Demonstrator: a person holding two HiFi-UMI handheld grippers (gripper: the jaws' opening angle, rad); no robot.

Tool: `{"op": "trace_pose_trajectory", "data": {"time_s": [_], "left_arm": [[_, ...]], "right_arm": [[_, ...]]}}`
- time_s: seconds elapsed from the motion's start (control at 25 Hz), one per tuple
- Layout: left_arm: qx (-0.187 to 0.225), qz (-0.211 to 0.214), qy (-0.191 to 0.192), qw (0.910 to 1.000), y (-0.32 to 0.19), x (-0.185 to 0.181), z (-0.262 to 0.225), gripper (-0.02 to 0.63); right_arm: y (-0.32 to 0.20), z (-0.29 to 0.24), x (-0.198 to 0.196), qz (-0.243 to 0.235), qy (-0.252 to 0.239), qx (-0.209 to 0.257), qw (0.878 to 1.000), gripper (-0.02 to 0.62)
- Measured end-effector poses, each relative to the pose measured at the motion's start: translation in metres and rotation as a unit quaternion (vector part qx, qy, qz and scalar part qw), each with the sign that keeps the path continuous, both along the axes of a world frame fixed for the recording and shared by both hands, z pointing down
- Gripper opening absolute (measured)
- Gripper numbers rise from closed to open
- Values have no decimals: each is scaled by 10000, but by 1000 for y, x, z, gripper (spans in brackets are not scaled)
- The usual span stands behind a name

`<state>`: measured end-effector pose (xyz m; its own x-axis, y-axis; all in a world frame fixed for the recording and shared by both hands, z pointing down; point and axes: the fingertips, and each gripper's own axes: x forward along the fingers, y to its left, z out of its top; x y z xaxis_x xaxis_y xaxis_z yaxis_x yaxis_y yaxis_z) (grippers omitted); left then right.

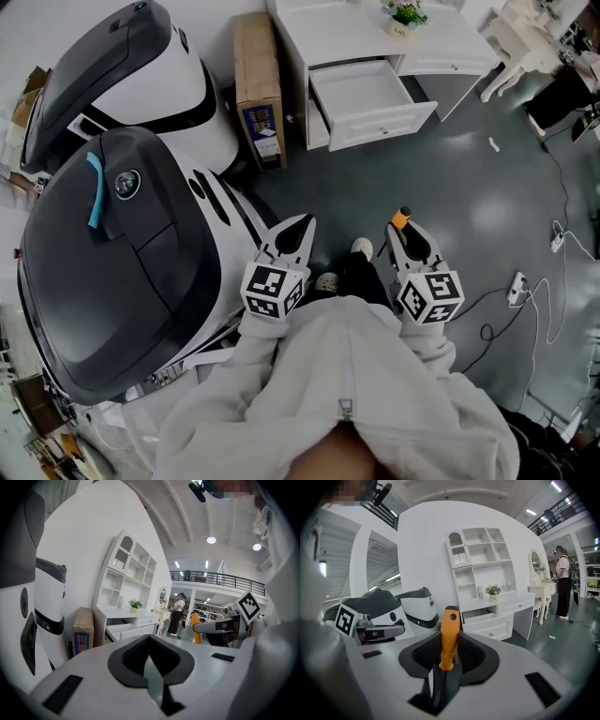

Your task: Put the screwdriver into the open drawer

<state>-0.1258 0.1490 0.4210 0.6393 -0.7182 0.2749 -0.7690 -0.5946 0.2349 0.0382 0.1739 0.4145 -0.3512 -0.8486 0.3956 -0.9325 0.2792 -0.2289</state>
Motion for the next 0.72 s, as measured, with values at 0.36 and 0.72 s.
{"op": "trace_pose_trajectory", "data": {"time_s": [0.36,0.72], "left_arm": [[-90,29,-52,9999,-10,5,8,17],[-127,-58,-94,9999,-55,19,11,17]], "right_arm": [[-16,8,1,-17,-78,-111,9999,121],[-63,13,24,35,-181,-119,9998,121]]}}
